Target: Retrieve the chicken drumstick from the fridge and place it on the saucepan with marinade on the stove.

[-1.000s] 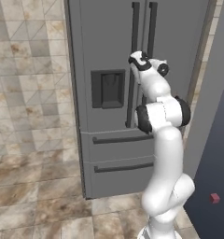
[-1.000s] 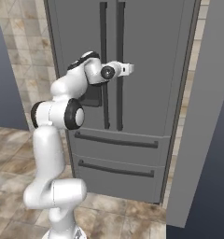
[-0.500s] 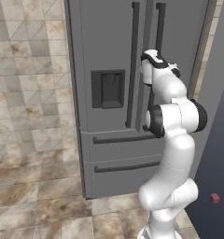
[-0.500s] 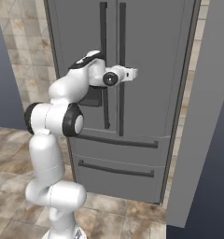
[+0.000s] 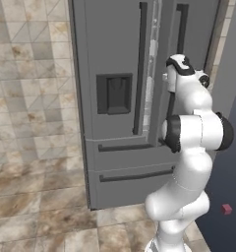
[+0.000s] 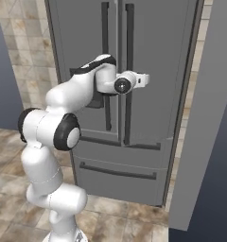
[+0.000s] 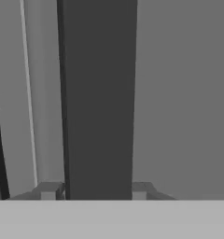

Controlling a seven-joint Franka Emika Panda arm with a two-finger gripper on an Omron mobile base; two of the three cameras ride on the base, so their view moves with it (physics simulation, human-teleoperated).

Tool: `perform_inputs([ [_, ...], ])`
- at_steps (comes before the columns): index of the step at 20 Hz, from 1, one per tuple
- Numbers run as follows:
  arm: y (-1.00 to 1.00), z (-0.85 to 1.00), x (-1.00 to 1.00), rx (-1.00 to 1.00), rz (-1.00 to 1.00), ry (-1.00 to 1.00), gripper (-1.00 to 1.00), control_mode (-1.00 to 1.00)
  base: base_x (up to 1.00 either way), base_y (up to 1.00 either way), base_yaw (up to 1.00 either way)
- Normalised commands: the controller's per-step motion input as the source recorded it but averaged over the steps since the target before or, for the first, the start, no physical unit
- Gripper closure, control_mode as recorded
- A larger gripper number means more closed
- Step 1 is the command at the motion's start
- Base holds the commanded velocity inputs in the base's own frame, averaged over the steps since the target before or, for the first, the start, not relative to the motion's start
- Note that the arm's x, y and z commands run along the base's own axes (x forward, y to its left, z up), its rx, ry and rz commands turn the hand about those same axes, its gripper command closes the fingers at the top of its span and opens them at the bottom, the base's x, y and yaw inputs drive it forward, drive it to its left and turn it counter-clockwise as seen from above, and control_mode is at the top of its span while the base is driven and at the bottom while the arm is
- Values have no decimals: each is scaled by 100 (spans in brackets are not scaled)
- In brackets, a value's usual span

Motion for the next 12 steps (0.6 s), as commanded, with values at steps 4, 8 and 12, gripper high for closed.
perform_inputs([
  [4,-88,67,-65,1,0,17,100,-100,0,0,0],
  [8,-94,56,-64,0,0,14,100,-100,0,0,0],
  [12,-100,48,-70,0,0,8,100,-100,0,0,0],
])
